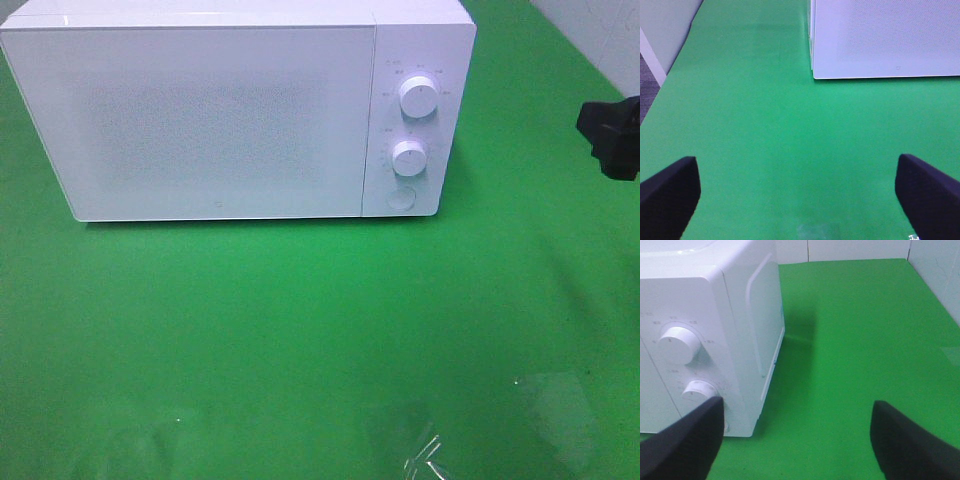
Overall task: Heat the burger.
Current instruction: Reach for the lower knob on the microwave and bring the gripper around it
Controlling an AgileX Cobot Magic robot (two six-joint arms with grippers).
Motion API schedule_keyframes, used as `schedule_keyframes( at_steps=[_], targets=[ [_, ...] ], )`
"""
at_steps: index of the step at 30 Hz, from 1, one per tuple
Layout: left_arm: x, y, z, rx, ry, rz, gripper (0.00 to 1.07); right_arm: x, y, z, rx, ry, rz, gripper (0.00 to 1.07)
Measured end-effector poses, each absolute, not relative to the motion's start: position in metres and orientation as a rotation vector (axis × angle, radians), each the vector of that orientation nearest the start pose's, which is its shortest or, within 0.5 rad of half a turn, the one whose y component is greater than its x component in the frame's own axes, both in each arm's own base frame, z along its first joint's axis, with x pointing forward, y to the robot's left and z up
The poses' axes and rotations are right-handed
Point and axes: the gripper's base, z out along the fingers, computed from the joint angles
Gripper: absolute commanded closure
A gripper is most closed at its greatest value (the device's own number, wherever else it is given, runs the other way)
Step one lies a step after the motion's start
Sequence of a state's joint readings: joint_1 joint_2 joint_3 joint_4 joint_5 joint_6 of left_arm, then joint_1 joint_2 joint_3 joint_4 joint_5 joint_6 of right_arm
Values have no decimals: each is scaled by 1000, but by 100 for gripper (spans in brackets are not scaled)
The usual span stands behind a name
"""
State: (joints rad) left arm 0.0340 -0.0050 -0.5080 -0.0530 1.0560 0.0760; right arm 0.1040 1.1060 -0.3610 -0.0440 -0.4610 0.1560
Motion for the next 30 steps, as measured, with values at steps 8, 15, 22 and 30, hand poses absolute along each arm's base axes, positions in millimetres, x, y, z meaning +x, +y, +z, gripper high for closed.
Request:
schedule_keyframes(
  at_steps=[8,15,22,30],
  targets=[
    [-6,-4,280,45,2025,6,9,226,17,214,28,1708,72,31],
    [-6,-4,280,45,2025,6,9,226,30,197,35,1641,17,31],
    [-6,-4,280,45,2025,6,9,225,60,181,-2,1640,21,31],
    [-6,-4,280,45,2025,6,9,217,87,166,-17,1660,36,31]
  ],
)
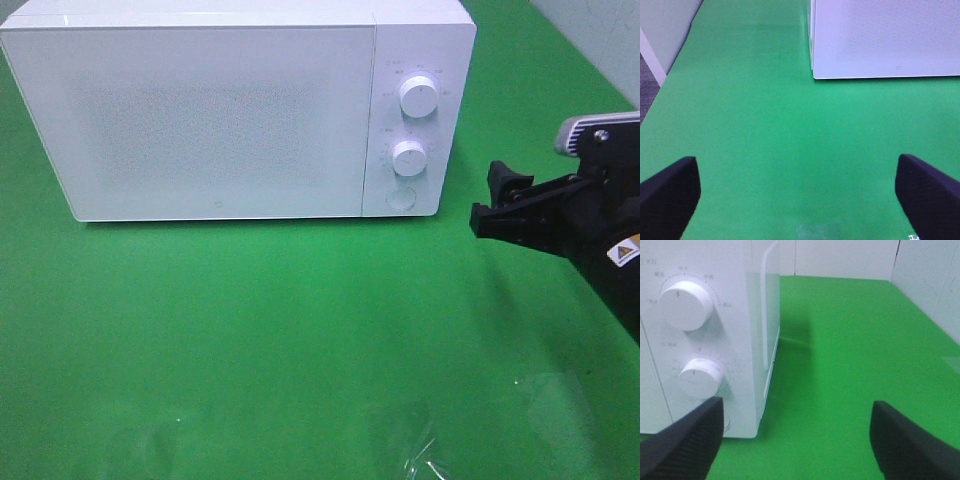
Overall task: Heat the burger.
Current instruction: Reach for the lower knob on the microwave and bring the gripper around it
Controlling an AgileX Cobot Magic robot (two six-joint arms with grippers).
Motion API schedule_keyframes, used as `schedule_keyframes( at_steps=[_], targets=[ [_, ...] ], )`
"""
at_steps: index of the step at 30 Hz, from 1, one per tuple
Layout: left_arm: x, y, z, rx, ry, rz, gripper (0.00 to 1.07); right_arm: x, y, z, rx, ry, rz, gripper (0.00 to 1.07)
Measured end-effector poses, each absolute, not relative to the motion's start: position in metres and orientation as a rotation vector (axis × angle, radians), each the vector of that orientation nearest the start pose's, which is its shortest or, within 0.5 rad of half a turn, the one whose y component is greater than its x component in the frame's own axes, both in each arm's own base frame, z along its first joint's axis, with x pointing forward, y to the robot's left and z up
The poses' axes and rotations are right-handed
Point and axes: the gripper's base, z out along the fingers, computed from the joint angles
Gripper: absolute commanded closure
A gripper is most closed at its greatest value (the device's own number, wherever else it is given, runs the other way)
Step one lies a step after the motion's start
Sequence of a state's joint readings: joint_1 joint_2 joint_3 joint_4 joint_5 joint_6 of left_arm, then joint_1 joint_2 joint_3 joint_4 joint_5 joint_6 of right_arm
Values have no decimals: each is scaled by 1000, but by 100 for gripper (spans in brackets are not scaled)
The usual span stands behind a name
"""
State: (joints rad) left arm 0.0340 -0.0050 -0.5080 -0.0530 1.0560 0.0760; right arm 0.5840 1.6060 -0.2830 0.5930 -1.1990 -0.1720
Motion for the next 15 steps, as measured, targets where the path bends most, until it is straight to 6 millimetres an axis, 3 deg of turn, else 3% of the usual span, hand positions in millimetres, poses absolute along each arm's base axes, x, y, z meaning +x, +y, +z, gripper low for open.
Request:
schedule_keyframes(
  at_steps=[6,15],
  targets=[
    [-6,-4,280,45,2025,6,9,219,118,158,-38,1684,60,31],
    [-6,-4,280,45,2025,6,9,225,144,155,-64,1680,88,31]
  ],
)
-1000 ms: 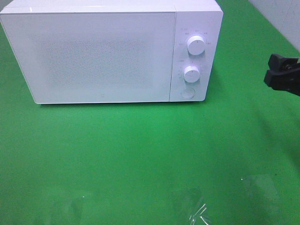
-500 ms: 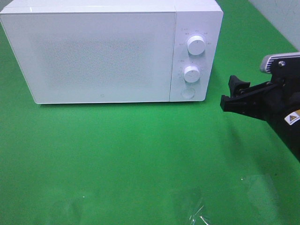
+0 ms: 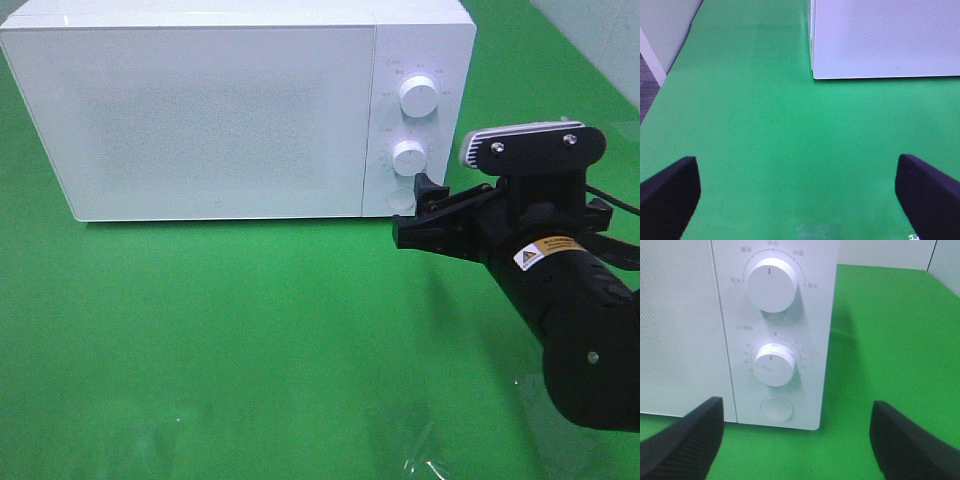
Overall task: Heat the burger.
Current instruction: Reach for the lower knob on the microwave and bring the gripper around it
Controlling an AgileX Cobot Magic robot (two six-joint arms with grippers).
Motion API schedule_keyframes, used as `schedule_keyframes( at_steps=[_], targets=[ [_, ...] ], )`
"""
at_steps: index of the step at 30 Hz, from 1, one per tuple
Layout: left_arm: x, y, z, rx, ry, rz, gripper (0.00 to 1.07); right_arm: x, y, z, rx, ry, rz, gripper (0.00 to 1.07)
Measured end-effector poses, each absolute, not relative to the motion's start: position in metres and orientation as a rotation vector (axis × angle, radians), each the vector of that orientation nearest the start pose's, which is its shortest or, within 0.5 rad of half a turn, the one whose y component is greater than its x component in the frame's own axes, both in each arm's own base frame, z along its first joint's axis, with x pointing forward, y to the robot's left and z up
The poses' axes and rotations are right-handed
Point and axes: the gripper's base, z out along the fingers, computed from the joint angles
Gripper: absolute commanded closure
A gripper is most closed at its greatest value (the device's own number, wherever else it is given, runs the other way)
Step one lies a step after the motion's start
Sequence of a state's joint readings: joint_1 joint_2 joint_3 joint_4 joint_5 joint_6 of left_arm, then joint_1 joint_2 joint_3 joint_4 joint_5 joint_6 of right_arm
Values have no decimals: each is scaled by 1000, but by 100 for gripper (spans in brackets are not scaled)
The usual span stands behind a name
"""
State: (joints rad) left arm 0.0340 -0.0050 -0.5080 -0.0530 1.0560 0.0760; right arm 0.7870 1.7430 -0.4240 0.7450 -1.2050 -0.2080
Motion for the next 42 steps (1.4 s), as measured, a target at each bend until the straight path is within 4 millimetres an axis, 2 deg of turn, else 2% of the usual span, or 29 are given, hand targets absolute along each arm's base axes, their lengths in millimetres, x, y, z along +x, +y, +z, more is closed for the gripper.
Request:
schedule_keyframes(
  at_steps=[7,17,29,42],
  targets=[
    [-6,-4,280,45,2025,6,9,236,156,155,-54,1667,73,31],
    [-6,-4,280,45,2025,6,9,254,171,144,-85,1668,30,31],
    [-6,-4,280,45,2025,6,9,283,170,140,-15,1652,-3,31],
    [-6,-4,280,45,2025,6,9,309,187,122,-6,1669,1,31]
  ],
)
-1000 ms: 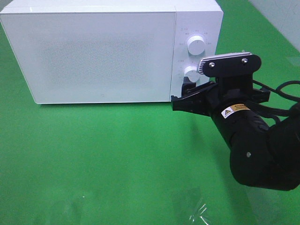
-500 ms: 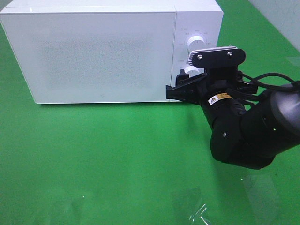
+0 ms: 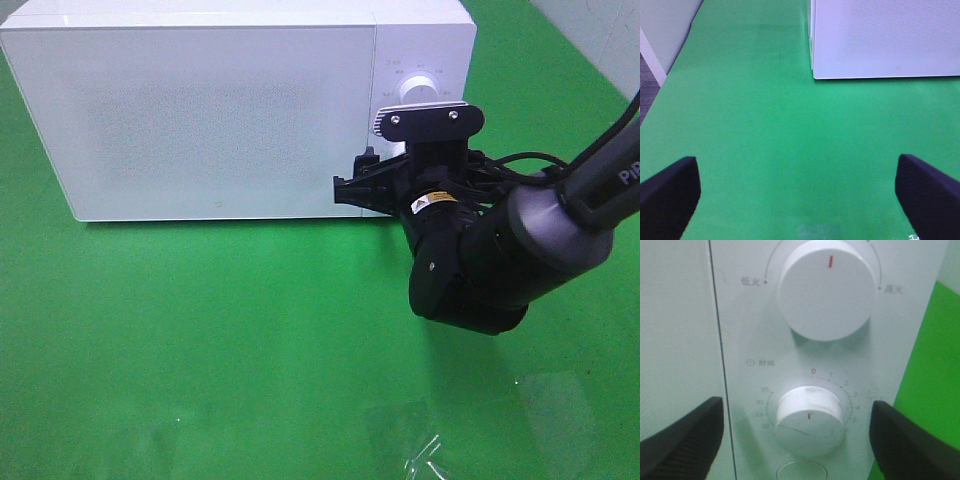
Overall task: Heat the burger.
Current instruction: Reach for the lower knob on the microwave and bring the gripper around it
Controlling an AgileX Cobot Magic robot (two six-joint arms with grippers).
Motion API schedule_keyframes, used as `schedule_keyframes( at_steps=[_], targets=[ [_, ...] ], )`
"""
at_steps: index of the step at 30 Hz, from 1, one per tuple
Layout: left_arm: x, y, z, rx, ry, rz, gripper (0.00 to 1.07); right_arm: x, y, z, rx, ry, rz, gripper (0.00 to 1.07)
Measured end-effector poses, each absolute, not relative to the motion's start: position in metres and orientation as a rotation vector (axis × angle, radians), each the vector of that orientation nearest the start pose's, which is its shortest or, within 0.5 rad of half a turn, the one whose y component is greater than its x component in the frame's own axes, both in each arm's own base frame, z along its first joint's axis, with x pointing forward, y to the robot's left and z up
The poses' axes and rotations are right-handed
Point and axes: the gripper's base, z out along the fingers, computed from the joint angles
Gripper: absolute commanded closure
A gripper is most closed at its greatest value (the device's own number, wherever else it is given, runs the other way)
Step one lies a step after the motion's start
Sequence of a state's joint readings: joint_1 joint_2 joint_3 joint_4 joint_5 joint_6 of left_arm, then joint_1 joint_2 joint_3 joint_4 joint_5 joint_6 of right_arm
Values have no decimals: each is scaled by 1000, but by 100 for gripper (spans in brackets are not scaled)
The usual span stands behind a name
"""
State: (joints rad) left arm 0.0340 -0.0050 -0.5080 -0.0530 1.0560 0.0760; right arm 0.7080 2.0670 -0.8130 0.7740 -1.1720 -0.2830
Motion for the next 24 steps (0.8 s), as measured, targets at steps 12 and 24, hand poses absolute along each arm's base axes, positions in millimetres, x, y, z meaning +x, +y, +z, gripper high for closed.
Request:
schedule_keyframes(
  at_steps=[12,24],
  targets=[
    [-6,-4,280,45,2025,6,9,321,180,119,35,1680,-8,31],
    [-6,-4,280,45,2025,6,9,322,178,118,46,1687,2,32]
  ],
)
